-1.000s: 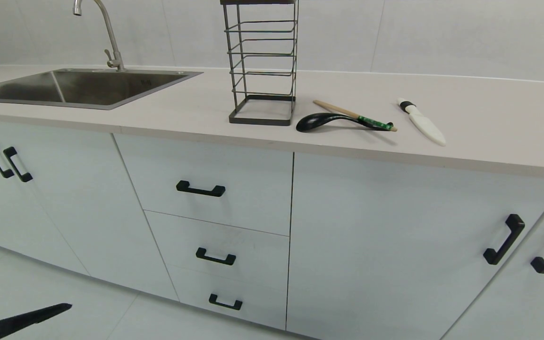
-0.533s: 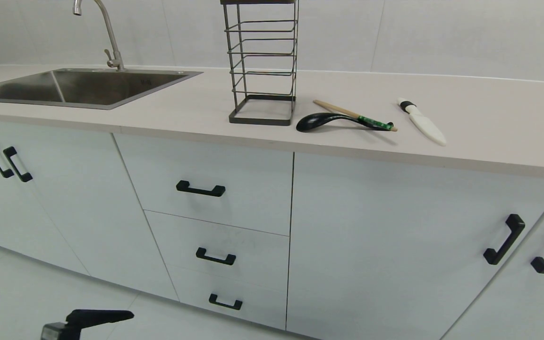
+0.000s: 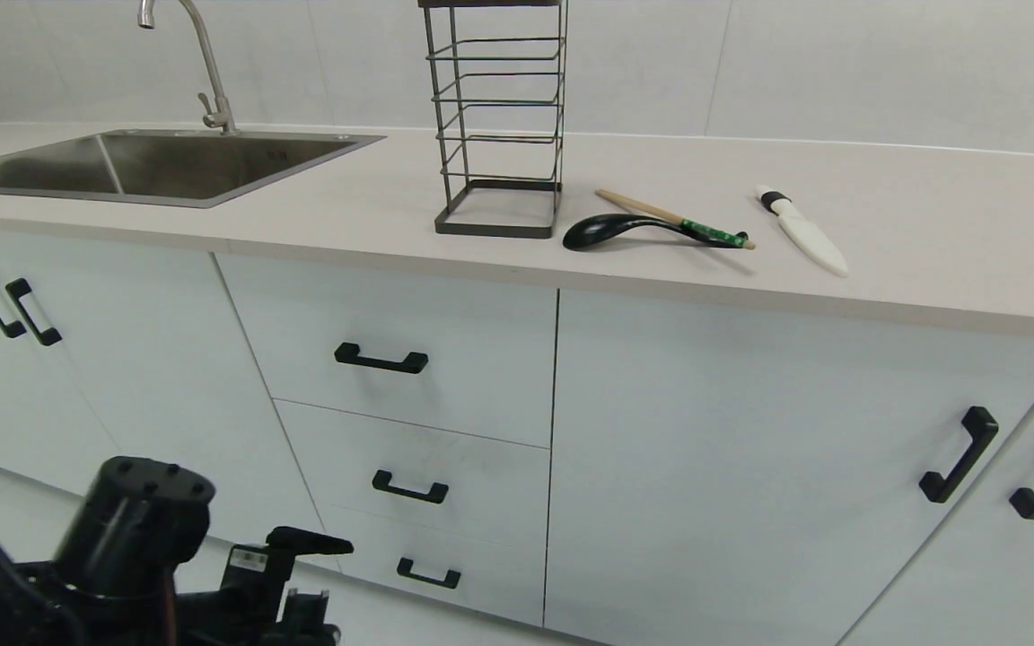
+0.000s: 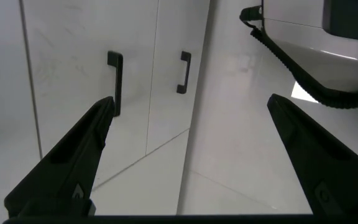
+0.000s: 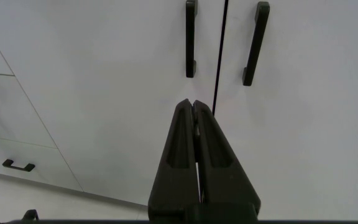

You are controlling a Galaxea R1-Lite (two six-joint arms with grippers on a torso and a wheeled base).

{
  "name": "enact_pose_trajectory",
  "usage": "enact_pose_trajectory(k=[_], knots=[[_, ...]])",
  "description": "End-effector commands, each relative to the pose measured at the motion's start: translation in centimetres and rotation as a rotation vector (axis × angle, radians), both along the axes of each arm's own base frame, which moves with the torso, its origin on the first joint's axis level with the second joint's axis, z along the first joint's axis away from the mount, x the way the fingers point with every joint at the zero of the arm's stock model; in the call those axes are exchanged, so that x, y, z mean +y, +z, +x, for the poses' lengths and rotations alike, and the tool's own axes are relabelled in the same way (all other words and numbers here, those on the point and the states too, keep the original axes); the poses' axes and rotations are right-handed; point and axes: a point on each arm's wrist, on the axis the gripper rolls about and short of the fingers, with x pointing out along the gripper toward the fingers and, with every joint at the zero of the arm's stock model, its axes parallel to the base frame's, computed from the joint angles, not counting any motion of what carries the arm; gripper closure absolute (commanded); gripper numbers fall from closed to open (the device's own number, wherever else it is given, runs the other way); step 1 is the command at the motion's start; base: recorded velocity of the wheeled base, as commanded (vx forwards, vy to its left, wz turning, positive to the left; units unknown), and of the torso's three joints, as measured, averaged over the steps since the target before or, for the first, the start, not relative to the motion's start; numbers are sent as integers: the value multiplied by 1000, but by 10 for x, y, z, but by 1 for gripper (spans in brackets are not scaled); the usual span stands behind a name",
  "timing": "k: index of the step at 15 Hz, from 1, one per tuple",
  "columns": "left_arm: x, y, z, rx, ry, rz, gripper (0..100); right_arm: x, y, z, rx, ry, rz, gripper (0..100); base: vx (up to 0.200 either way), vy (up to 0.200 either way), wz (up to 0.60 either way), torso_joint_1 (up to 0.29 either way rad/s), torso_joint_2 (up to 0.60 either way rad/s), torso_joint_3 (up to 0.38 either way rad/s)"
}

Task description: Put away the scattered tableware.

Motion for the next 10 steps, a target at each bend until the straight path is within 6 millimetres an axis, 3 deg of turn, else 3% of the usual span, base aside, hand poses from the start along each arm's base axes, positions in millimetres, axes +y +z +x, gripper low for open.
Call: enact_pose_trajectory(k=[1,4,10], knots=[[-31,-38,39,74,-32,45,0,0,0,0,2,0,0,100,0,0,0,0,0,0],[-38,-54,51,77,2,51,0,0,0,0,2,0,0,100,0,0,0,0,0,0],[-31,-55,56,51,149,98,0,0,0,0,0,0,0,100,0,0,0,0,0,0]])
